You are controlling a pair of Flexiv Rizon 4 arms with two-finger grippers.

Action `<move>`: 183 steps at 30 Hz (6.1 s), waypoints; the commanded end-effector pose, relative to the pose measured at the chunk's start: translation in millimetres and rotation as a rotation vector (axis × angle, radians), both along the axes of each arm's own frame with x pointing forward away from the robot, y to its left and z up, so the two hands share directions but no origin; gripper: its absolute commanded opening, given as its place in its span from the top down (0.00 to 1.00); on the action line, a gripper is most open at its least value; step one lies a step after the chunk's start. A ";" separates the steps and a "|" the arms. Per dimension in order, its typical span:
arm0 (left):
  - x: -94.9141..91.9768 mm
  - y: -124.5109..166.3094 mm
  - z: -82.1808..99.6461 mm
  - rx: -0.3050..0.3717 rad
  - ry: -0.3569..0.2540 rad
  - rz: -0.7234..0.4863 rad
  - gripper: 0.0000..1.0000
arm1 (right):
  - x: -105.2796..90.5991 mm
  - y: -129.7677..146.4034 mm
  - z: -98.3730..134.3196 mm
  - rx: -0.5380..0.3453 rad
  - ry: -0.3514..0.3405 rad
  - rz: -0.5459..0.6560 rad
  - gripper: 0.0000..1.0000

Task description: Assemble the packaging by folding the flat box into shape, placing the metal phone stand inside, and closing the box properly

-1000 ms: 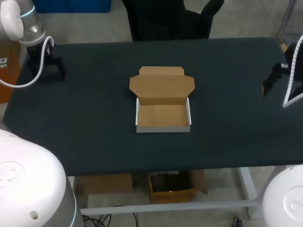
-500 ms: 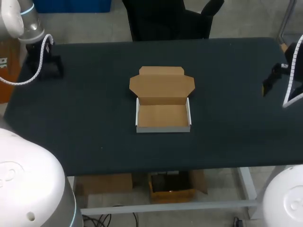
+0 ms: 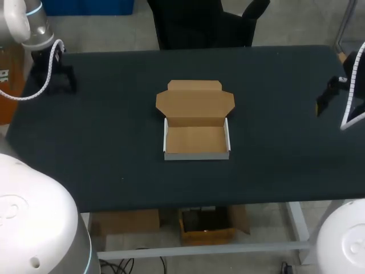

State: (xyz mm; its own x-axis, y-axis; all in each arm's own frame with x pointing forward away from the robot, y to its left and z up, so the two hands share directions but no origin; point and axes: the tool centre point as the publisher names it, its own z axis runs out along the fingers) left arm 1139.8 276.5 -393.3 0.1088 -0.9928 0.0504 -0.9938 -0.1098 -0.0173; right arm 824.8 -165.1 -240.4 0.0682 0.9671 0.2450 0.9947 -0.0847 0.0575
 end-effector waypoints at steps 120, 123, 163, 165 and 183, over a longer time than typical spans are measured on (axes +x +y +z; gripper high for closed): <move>39.6 -6.0 -7.6 0.014 0.011 -0.036 0.15 | -0.3 -0.4 1.8 -0.002 0.004 0.000 0.00; 40.1 -6.0 -8.2 0.014 0.012 -0.035 0.18 | -0.3 -0.4 1.8 -0.002 0.004 0.000 0.00; -5.6 -22.8 27.1 0.040 -0.175 -0.131 1.00 | -0.3 -0.4 1.8 -0.002 0.004 0.000 0.00; -10.7 -27.8 31.2 0.046 -0.191 -0.146 1.00 | -0.3 -0.4 1.8 -0.002 0.004 0.000 0.00; -72.9 -58.4 67.3 0.050 -0.267 -0.273 1.00 | -0.3 -0.4 1.8 -0.002 0.004 0.000 0.00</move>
State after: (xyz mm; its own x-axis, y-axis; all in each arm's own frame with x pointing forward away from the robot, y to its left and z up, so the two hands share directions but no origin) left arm 1094.6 221.1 -335.5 -0.1698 -0.9851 0.0254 -0.9842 0.1683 -0.0544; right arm 824.9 -165.1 -240.3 0.0685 0.9672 0.2447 0.9947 -0.0849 0.0573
